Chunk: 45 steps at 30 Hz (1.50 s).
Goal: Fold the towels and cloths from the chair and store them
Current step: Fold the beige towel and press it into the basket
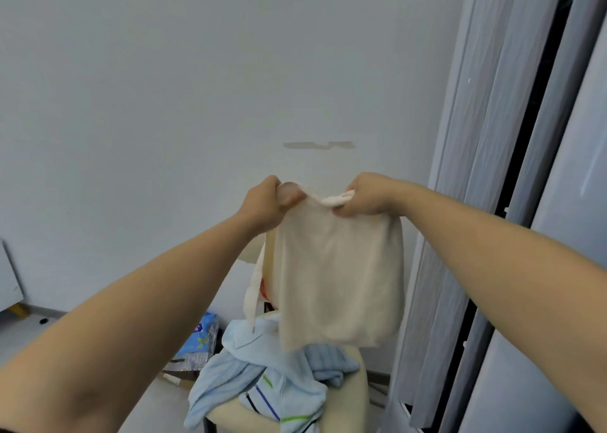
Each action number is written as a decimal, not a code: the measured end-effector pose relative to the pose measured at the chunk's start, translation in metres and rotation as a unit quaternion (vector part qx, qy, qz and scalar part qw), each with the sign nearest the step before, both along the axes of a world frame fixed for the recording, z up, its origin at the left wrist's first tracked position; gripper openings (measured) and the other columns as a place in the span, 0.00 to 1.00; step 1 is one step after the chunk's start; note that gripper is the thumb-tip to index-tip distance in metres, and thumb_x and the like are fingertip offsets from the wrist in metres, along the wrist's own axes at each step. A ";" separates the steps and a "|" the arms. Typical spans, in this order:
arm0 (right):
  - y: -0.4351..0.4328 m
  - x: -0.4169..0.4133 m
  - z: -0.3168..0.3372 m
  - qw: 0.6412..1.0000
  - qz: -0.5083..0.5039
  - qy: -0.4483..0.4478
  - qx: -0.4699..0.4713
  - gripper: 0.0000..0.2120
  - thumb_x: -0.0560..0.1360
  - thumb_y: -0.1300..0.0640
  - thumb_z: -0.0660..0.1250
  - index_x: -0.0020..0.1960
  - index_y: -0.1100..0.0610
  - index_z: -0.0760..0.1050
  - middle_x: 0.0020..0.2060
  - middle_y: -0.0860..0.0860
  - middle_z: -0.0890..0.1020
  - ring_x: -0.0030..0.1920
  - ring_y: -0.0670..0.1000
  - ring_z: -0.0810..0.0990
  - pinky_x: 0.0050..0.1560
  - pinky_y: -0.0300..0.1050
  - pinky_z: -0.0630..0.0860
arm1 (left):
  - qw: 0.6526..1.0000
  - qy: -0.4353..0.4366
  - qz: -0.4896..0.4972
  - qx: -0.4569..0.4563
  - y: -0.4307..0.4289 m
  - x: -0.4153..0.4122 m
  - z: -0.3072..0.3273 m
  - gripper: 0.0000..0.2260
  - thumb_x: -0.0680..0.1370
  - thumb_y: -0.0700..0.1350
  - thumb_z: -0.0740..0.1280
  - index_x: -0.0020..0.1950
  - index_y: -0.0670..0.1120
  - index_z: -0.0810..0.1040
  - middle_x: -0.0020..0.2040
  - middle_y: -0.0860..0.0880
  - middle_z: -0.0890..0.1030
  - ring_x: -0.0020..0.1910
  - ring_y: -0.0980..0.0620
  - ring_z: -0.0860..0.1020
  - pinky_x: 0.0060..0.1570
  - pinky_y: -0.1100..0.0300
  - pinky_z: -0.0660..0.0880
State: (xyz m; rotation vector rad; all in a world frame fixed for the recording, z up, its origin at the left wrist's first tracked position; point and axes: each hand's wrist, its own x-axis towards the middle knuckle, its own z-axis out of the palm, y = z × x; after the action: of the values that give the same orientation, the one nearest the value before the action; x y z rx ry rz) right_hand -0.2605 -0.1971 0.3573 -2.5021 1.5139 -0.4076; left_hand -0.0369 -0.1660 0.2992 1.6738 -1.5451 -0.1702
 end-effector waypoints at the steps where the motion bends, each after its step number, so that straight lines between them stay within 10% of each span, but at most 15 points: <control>1: -0.003 0.000 0.000 0.995 -0.009 -0.096 0.026 0.12 0.74 0.50 0.73 0.49 0.59 0.82 0.44 0.54 0.83 0.42 0.53 0.82 0.39 0.42 0.74 | 0.999 -0.047 -0.013 0.002 0.002 0.003 0.003 0.22 0.73 0.61 0.73 0.51 0.46 0.70 0.46 0.48 0.77 0.44 0.50 0.76 0.38 0.54 0.73; 5: -0.006 0.002 0.007 0.900 -0.031 -0.414 0.134 0.06 0.78 0.55 0.67 0.48 0.58 0.79 0.47 0.56 0.84 0.46 0.56 0.84 0.51 0.52 0.81 | 0.988 -0.128 0.019 0.084 0.002 0.013 -0.004 0.09 0.74 0.46 0.73 0.49 0.44 0.77 0.43 0.48 0.80 0.47 0.44 0.81 0.43 0.54 0.77; 11: -0.018 0.008 0.006 0.860 -0.054 -0.503 0.063 0.10 0.78 0.52 0.64 0.51 0.57 0.79 0.46 0.54 0.82 0.48 0.57 0.83 0.47 0.50 0.79 | 0.958 0.214 0.010 0.190 0.007 0.023 -0.025 0.26 0.81 0.61 0.59 0.59 0.37 0.71 0.45 0.38 0.85 0.38 0.42 0.86 0.44 0.49 0.84; 17: -0.035 0.003 0.009 0.872 -0.135 -0.469 -0.027 0.18 0.80 0.48 0.61 0.62 0.60 0.75 0.49 0.53 0.78 0.47 0.55 0.77 0.44 0.46 0.70 | 0.984 -0.120 0.031 0.127 0.015 0.043 -0.026 0.18 0.70 0.54 0.78 0.48 0.45 0.75 0.44 0.49 0.79 0.43 0.48 0.79 0.36 0.56 0.75; 20: -0.042 0.003 0.008 0.864 -0.174 -0.469 -0.044 0.18 0.81 0.48 0.59 0.65 0.59 0.72 0.57 0.55 0.79 0.55 0.58 0.79 0.49 0.47 0.72 | 0.969 -0.175 0.066 0.163 0.013 0.055 -0.029 0.08 0.75 0.50 0.72 0.46 0.46 0.80 0.43 0.49 0.81 0.43 0.49 0.79 0.40 0.56 0.77; 24: -0.047 -0.009 0.009 0.844 -0.227 -0.480 -0.071 0.19 0.83 0.48 0.58 0.69 0.59 0.68 0.62 0.57 0.77 0.59 0.59 0.78 0.55 0.49 0.73 | 0.959 -0.169 0.125 0.189 0.013 0.076 -0.039 0.23 0.83 0.60 0.56 0.42 0.44 0.77 0.43 0.46 0.80 0.44 0.46 0.77 0.45 0.54 0.72; 31: -0.045 -0.026 0.004 0.889 -0.240 -0.379 -0.092 0.20 0.83 0.47 0.55 0.71 0.56 0.65 0.62 0.57 0.76 0.53 0.58 0.76 0.48 0.48 0.70 | 0.969 -0.086 0.174 0.152 0.024 0.089 -0.035 0.26 0.83 0.62 0.53 0.40 0.42 0.73 0.39 0.44 0.80 0.37 0.46 0.77 0.40 0.53 0.73; 35: -0.044 -0.025 -0.002 0.933 -0.235 -0.264 -0.074 0.23 0.82 0.43 0.53 0.69 0.56 0.69 0.64 0.59 0.76 0.60 0.62 0.77 0.51 0.48 0.70 | 0.979 0.121 0.123 0.111 0.020 0.073 -0.013 0.19 0.81 0.48 0.64 0.32 0.43 0.67 0.28 0.46 0.69 0.28 0.47 0.69 0.31 0.57 0.69; 39: -0.042 -0.024 -0.014 0.959 -0.241 -0.107 -0.100 0.29 0.82 0.36 0.46 0.68 0.56 0.70 0.63 0.59 0.76 0.60 0.62 0.77 0.50 0.51 0.70 | 0.953 0.285 0.022 0.095 0.026 0.043 0.016 0.02 0.82 0.40 0.65 0.49 0.44 0.75 0.43 0.43 0.78 0.38 0.48 0.78 0.37 0.58 0.77; 45: -0.035 -0.015 -0.020 0.974 -0.220 0.019 -0.039 0.34 0.81 0.33 0.48 0.71 0.58 0.71 0.68 0.58 0.75 0.66 0.62 0.76 0.60 0.54 0.73 | 0.931 0.339 -0.100 0.092 0.035 0.008 0.040 0.18 0.79 0.27 0.57 0.53 0.41 0.85 0.55 0.37 0.82 0.53 0.42 0.83 0.47 0.54 0.83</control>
State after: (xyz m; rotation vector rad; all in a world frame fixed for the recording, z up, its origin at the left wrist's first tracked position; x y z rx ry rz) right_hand -0.2751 -0.2318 0.3370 -2.2223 2.1099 -0.4910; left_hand -0.0286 -0.1309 0.3392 1.3720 -1.1768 -0.9254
